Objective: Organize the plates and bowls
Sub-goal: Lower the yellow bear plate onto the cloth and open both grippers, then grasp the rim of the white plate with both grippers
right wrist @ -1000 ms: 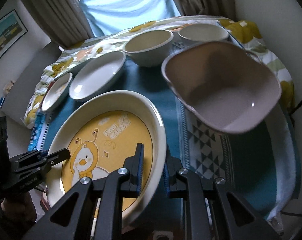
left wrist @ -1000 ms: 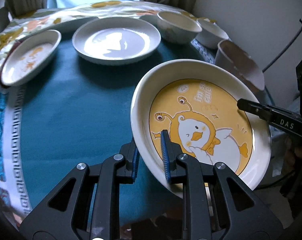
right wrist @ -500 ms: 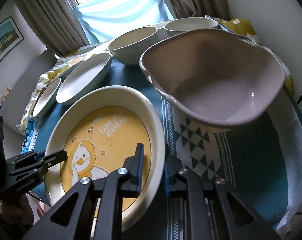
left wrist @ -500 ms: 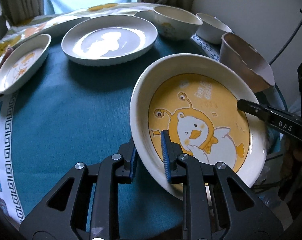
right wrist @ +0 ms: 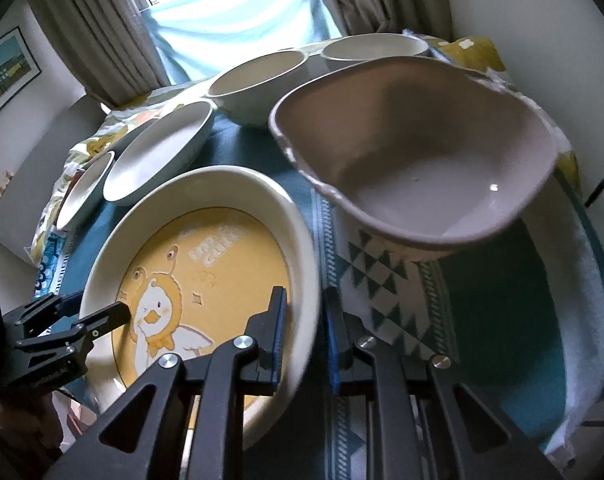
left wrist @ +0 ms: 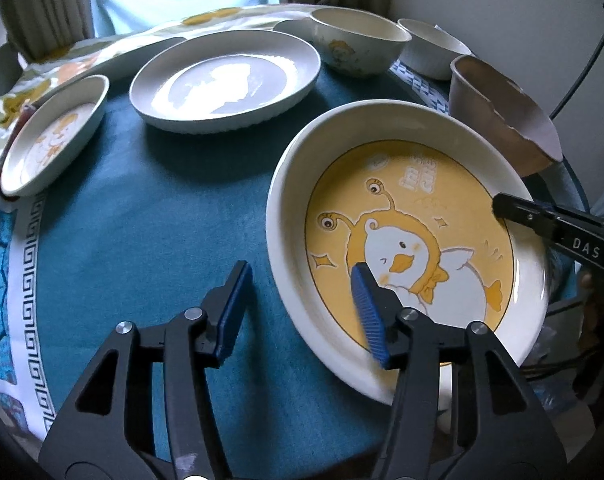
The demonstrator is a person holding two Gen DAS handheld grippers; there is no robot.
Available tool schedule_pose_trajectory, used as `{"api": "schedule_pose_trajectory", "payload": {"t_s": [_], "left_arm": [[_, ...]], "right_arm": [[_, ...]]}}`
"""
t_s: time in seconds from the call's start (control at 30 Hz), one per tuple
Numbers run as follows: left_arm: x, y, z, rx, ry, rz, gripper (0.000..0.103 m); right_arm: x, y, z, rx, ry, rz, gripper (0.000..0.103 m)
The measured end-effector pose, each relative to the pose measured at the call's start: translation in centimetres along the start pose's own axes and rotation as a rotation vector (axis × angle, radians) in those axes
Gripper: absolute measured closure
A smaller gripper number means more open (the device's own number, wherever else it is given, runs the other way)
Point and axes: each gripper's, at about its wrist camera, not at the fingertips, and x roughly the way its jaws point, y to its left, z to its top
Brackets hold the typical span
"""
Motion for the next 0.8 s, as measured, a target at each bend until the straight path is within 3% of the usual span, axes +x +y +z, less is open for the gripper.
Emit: {"api": "schedule_pose_trajectory", "payload": {"t_s": [0.23,0.4,0.43,0.5,0.53,0.57,0.6,0.67,0.8], "left_arm": [[-4.5,1.1,0.1,-0.036,-0.019,0.038,0.054],[-11.9,1.7,1.2,-0.077,-0.126,0.072,0.054],[-13.4,1.8,1.5,-0.084,-0.152,0.081,0.050],[-16.5,2.0,2.2,-0.099,-0.219,0.107,0.028],[-17.8,2.2,2.6,-0.103,-0.256,0.124,0.007],[-19.5,2.3,3.0,-0.103,-0.316,0.155,0.000],[-20.6,2.4,3.3,-0.096,-0.359,0.179,0.000],[-22.0,2.8,3.9,-0.065,-0.405,0.227,0.000],[-22.7,4.4,5.9,-0.013,-0.412,0.289,0.000]], "right_arm": [[-5.6,1.3,-0.7,-0.015,-0.047,-0.040,0.086],[-11.9,5.4,1.2,-0.145,-0.146,-0.026,0.086],[-12.7,6.2,1.7,-0.171,-0.164,-0.019,0.085],[-14.4,7.9,2.9,-0.218,-0.213,-0.006,0.065],[-15.0,8.7,3.4,-0.233,-0.234,0.006,0.034],[-15.7,9.5,4.1,-0.245,-0.262,0.027,0.005],[-16.1,9.8,4.5,-0.249,-0.285,0.044,0.000],[-16.6,10.7,5.3,-0.261,-0.334,0.067,0.000],[-16.2,12.4,7.0,-0.271,-0.376,0.075,0.000]]}}
